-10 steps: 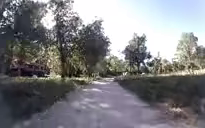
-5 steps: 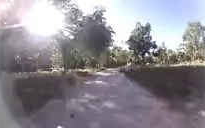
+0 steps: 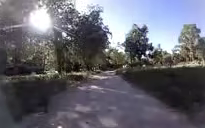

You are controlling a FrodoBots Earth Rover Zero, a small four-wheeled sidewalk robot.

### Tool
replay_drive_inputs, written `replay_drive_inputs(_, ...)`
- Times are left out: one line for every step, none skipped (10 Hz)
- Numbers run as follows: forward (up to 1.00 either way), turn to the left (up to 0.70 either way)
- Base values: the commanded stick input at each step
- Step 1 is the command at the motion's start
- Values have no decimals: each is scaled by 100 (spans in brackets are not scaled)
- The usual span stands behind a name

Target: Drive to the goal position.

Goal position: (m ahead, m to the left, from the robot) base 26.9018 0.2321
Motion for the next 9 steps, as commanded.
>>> replay_drive_inputs(85, 0)
replay_drive_inputs(85, 0)
replay_drive_inputs(85, 0)
replay_drive_inputs(85, 0)
replay_drive_inputs(85, 0)
replay_drive_inputs(85, 0)
replay_drive_inputs(85, 0)
replay_drive_inputs(85, 0)
replay_drive_inputs(85, 0)
